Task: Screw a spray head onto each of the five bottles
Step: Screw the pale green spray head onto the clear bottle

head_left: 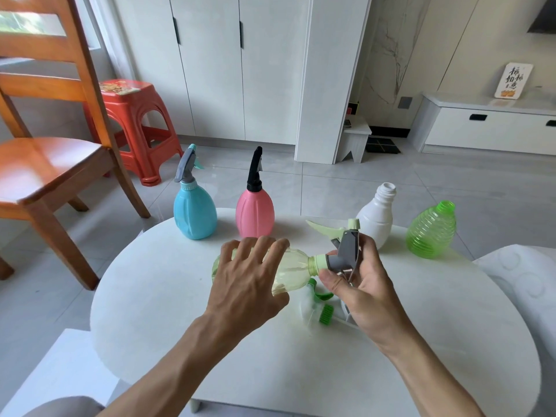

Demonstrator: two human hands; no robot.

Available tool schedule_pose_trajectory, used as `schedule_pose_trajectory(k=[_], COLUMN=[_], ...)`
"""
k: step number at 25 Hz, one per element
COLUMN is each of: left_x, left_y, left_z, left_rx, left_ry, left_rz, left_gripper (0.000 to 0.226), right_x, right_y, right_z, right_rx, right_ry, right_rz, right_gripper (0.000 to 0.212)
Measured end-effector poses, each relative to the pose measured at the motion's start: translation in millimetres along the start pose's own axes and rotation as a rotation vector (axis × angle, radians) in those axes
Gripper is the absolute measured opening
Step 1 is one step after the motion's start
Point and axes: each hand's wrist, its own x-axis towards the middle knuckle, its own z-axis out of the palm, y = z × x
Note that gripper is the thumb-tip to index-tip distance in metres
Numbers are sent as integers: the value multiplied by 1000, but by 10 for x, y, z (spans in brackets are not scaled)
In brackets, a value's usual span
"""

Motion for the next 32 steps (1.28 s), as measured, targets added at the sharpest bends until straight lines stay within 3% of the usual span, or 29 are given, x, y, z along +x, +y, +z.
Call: schedule_pose_trajectory(k=[3, 4, 7, 9, 11, 14, 16, 21, 24, 32], left_x=[-5, -5, 13, 44, 55, 59, 58, -4, -15, -31], left_y=[4, 13, 29, 20, 11, -1, -32, -64, -101, -106], left_z=[3, 13, 35, 44, 54, 67, 65, 97, 93, 161], left_rx=[4, 4, 18, 37, 45, 31, 26, 21, 19, 66], left_ry=[28, 35, 32, 32, 32, 52, 57, 33, 49, 117], left_rz=[21, 27, 19, 11, 18, 36, 54, 127, 152, 229], left_gripper=[70, 69, 70, 70, 71, 71, 71, 72, 72, 69], right_x=[8, 3, -33, -58, -59, -12, 10, -26, -38, -113], right_y=[-18, -21, 1, 76, 130, 108, 98, 53, -16, 54], right_z=[-37, -48, -31, 14, 3, -89, -114, -101, -111, -73], right_rx=[4, -47, -463, -806, -989, -1231, -1297, -1150, -1039, -433], right_ry=[68, 88, 72, 55, 98, 160, 83, -97, -142, -99], right_rz=[31, 24, -74, -113, -142, -427, -580, -591, -554, -74], right_gripper=[90, 89, 57, 68, 86, 71, 55, 52, 34, 29])
